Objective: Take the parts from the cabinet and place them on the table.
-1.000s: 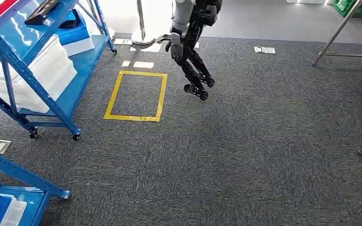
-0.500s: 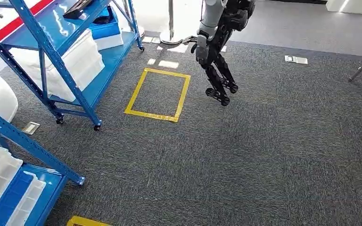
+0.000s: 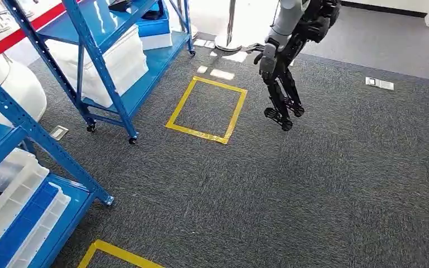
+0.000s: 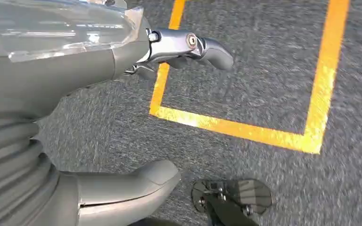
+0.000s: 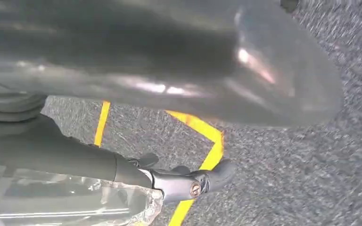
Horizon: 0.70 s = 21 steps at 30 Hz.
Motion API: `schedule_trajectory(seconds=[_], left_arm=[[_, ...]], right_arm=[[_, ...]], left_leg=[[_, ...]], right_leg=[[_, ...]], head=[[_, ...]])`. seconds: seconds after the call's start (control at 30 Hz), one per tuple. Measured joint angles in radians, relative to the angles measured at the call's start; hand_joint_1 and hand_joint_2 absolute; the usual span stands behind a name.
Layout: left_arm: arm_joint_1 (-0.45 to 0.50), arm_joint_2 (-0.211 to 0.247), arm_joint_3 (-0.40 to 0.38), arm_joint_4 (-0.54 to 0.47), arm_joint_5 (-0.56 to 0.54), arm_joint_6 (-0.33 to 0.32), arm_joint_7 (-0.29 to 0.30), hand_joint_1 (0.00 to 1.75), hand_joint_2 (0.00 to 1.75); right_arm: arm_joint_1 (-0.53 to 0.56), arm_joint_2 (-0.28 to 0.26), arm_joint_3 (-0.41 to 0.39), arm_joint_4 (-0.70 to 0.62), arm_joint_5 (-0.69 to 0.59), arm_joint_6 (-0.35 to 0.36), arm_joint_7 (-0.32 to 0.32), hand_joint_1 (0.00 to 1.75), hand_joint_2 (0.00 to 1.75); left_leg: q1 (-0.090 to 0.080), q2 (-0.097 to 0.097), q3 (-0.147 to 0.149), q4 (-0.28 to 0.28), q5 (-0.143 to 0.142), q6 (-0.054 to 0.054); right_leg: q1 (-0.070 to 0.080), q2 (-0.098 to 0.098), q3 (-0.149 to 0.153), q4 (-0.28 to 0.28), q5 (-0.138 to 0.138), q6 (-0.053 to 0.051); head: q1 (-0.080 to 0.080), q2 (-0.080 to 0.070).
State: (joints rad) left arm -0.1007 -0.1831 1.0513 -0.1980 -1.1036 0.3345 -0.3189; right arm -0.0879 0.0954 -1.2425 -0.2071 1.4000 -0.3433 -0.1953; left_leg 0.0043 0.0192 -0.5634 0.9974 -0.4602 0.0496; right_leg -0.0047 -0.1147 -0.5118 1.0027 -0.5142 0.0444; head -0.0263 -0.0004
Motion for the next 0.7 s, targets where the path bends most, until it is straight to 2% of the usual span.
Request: schedule_trajectory(seconds=[0.03,0.07,0.1,0.13,0.17,0.2,0.23,0.27,0.3,0.33,0.37,0.43,0.47,0.5,0.53,0.57,0.6,0.63,0.67,0.7], left_arm=[[0.002,0.000,0.000,0.000,-0.004,-0.001,0.000,0.00,1.75],[-0.001,0.000,0.000,0.000,-0.005,-0.001,0.001,0.00,1.75],[-0.005,0.001,0.000,0.000,-0.006,-0.004,0.001,0.00,1.75],[-0.005,0.000,0.000,0.000,-0.006,-0.005,0.001,0.00,1.75],[-0.003,0.000,0.000,0.000,-0.006,-0.006,0.002,0.00,1.75],[-0.001,0.000,0.000,0.000,-0.006,-0.006,0.002,0.00,1.75],[-0.001,0.000,0.000,0.000,-0.006,-0.006,0.002,0.00,1.75],[0.000,0.000,0.000,0.000,-0.007,-0.006,0.002,0.00,1.75],[-0.001,0.000,0.000,0.000,-0.007,-0.006,0.002,0.00,1.75],[-0.001,0.000,0.000,0.000,-0.007,-0.006,0.002,0.00,1.75],[-0.001,0.001,0.000,0.000,-0.007,-0.006,0.002,0.00,1.75],[0.000,0.001,0.000,0.000,-0.007,-0.006,0.002,0.00,1.75],[0.003,0.001,0.000,0.000,-0.007,-0.006,0.002,0.00,1.75],[0.003,0.003,0.000,0.000,-0.007,-0.006,0.002,0.00,1.75],[0.004,0.003,0.000,0.000,-0.007,-0.006,0.002,0.00,1.75],[0.002,0.003,0.000,0.000,-0.007,-0.006,0.002,0.00,1.75],[0.000,0.003,0.000,0.000,-0.007,-0.006,0.002,0.00,1.75],[0.000,0.003,0.000,0.000,-0.007,-0.006,0.002,0.00,1.75],[0.001,0.003,0.000,0.000,-0.007,-0.006,0.002,0.00,1.75],[0.003,0.003,0.000,0.000,-0.007,-0.006,0.002,0.00,1.75]], right_arm=[[-0.001,-0.001,0.000,0.000,0.000,-0.001,0.000,0.00,0.00],[0.000,0.000,0.000,0.000,-0.001,-0.001,0.000,0.00,0.00],[0.001,0.002,0.000,0.000,0.000,-0.001,0.000,0.00,0.00],[0.004,0.003,0.000,0.000,0.000,-0.001,0.000,0.00,0.00],[0.006,0.003,0.000,0.000,0.000,-0.001,0.000,0.00,0.00],[0.008,0.002,0.000,0.000,0.000,-0.001,0.000,0.00,0.00],[0.009,0.002,0.000,0.000,0.000,-0.001,0.000,0.00,0.00],[0.008,0.001,0.000,0.000,0.000,-0.001,0.000,0.00,0.00],[0.007,0.000,0.000,0.000,0.000,-0.001,0.000,0.00,0.00],[0.007,-0.001,0.000,0.000,0.000,-0.001,0.000,0.00,0.00],[0.007,0.000,0.000,0.000,0.000,-0.001,0.000,0.00,0.00],[0.004,0.000,0.000,0.000,0.000,-0.001,0.000,0.00,0.00],[0.003,0.000,0.000,0.000,0.000,-0.001,0.000,0.00,0.00],[0.002,0.006,0.000,0.000,0.000,-0.001,0.000,0.00,0.00],[0.002,0.003,0.000,0.000,0.000,-0.001,-0.001,0.00,0.00],[0.004,0.002,0.000,0.000,0.000,-0.001,-0.001,0.00,0.00],[0.007,0.002,0.000,0.000,0.000,-0.001,-0.001,0.00,0.00],[0.009,0.002,0.000,0.000,0.000,-0.001,-0.001,0.00,0.00],[0.010,0.002,0.000,0.000,0.000,-0.001,0.000,0.00,0.00],[0.010,0.002,0.000,0.000,0.000,-0.002,-0.001,0.00,0.00]], left_leg=[[-0.006,-0.003,0.006,-0.007,0.002,0.002],[-0.004,-0.012,0.005,-0.006,0.006,0.010],[-0.004,-0.024,0.003,-0.006,0.007,0.012],[-0.005,-0.039,0.002,-0.006,0.007,0.013],[-0.005,-0.052,0.003,-0.006,0.007,0.013],[-0.006,-0.065,0.004,-0.005,0.007,0.013],[-0.006,-0.078,0.005,-0.005,0.006,0.012],[-0.006,-0.093,0.007,-0.004,0.006,0.011],[-0.005,-0.105,0.010,-0.003,0.005,0.008],[-0.004,-0.112,0.008,-0.002,0.004,0.005],[-0.013,-0.122,0.008,0.003,-0.002,-0.004],[-0.010,-0.131,0.004,0.000,-0.002,-0.013],[-0.008,-0.138,0.003,-0.001,0.001,-0.019],[-0.006,-0.135,0.001,0.006,-0.003,-0.022],[-0.009,-0.082,-0.009,0.032,-0.025,-0.026],[-0.006,-0.046,-0.041,0.095,-0.069,-0.032],[-0.001,-0.034,-0.080,0.172,-0.109,-0.037],[0.002,-0.029,-0.123,0.254,-0.143,-0.042],[0.006,-0.026,-0.155,0.314,-0.156,-0.046],[0.008,-0.024,-0.158,0.314,-0.147,-0.047]], right_leg=[[-0.009,0.043,0.000,0.024,-0.013,0.000],[-0.009,0.080,-0.029,0.082,-0.043,-0.008],[-0.011,0.098,-0.069,0.161,-0.077,-0.014],[-0.012,0.106,-0.116,0.248,-0.107,-0.016],[-0.011,0.108,-0.147,0.302,-0.118,-0.011],[-0.010,0.110,-0.155,0.304,-0.109,-0.003],[-0.011,0.111,-0.138,0.259,-0.082,0.008],[-0.011,0.115,-0.095,0.163,-0.034,0.019],[-0.013,0.131,-0.048,0.061,0.007,0.026],[-0.020,0.172,-0.022,-0.006,0.026,0.026],[-0.012,0.168,-0.025,-0.013,0.030,0.010],[-0.007,0.155,-0.017,-0.008,0.030,-0.009],[-0.008,0.148,-0.015,-0.009,0.033,-0.014],[-0.023,0.137,-0.014,-0.015,0.039,-0.023],[-0.022,0.129,-0.011,-0.017,0.039,-0.032],[-0.020,0.118,-0.011,-0.017,0.037,-0.039],[-0.017,0.107,-0.011,-0.017,0.036,-0.041],[-0.015,0.093,-0.013,-0.016,0.035,-0.042],[-0.015,0.079,-0.014,-0.016,0.034,-0.043],[-0.015,0.072,-0.013,-0.016,0.033,-0.043]], head=[[0.005,0.000],[0.004,0.000],[0.010,0.000],[0.009,0.000],[0.009,0.000],[0.009,0.000],[0.009,0.000],[0.010,0.000],[0.010,0.000],[0.011,0.000],[0.011,0.000],[0.009,0.000],[0.009,0.000],[0.009,0.000],[0.007,0.000],[-0.001,0.000],[0.000,0.000],[0.000,0.000],[-0.001,0.000],[0.000,0.000]])
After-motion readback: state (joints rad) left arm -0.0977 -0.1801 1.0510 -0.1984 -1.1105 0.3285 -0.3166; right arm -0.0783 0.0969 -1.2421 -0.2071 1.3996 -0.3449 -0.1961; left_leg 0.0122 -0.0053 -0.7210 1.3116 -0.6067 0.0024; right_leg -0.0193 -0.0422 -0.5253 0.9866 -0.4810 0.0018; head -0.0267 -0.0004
